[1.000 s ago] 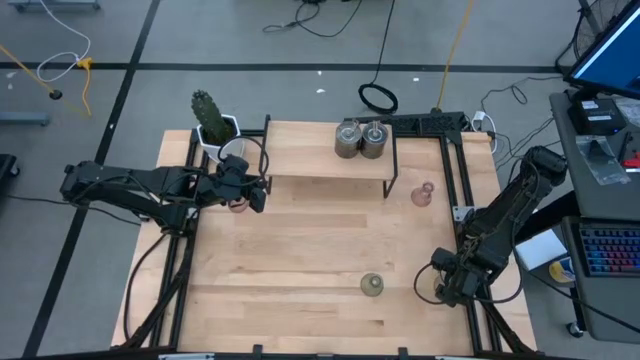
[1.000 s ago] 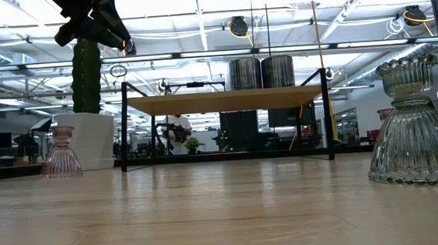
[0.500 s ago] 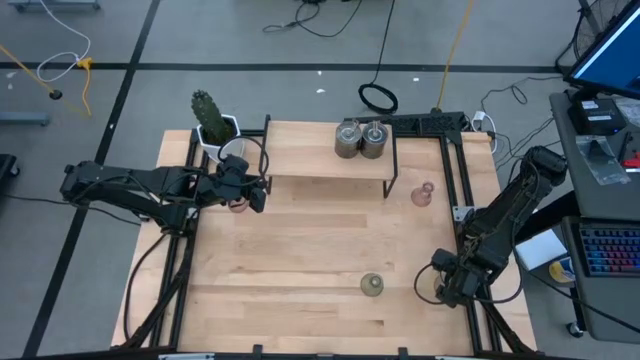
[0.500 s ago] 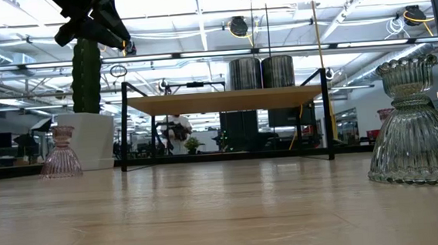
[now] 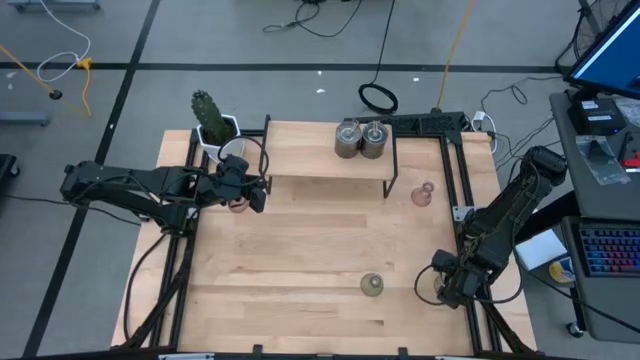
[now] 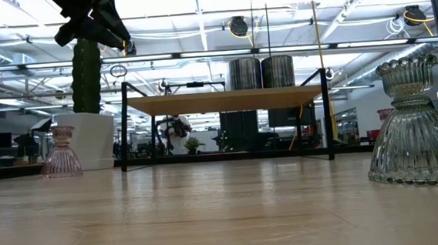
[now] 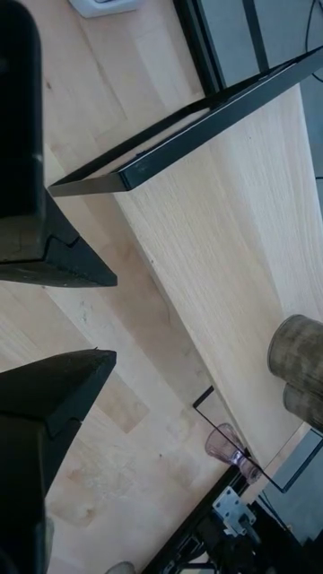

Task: Pick & Place candle stick holders
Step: Put the brown scented candle on the shelf

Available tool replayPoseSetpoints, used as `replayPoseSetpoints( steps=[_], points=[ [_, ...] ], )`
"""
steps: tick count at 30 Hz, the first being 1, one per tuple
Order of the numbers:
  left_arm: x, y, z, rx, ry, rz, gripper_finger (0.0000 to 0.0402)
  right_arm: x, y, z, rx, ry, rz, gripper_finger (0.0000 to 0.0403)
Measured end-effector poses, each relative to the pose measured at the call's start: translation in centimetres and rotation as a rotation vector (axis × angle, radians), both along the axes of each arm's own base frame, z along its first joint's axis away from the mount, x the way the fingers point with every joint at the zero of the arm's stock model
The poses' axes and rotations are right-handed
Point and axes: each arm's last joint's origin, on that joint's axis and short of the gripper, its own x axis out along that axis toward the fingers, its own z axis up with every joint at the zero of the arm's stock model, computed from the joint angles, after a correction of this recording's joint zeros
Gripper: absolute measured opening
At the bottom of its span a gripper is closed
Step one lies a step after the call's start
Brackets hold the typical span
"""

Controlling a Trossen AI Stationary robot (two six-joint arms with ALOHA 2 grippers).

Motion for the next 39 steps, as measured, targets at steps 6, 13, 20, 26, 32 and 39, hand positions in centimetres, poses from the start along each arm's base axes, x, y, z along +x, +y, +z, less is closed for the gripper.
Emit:
replayPoseSetpoints(
  steps=[6,13,20,26,32,39],
  points=[
    [0.0,0.0,0.0,0.0,0.0,-0.001,0.0122,0.0,0.0,0.0,0.0,-0.009,0.016,0.0391],
    [0.0,0.0,0.0,0.0,0.001,0.0,0.0122,0.1,0.0,0.0,-0.004,-0.037,0.018,0.0358],
    [0.0,0.0,0.0,0.0,0.0,0.0,0.0122,0.1,0.0,0.0,-0.005,-0.038,0.03,0.0358],
    [0.0,0.0,0.0,0.0,0.0,0.0,0.0122,0.1,0.0,0.0,-0.005,-0.038,0.033,0.0358],
    [0.0,0.0,0.0,0.0,0.0,0.0,0.0122,0.1,0.0,0.2,0.005,-0.053,0.046,0.0358],
    [0.0,0.0,0.0,0.0,0.0,0.0,0.0122,0.0,-0.2,1.6,-0.002,-0.057,0.059,0.0358]
  ],
)
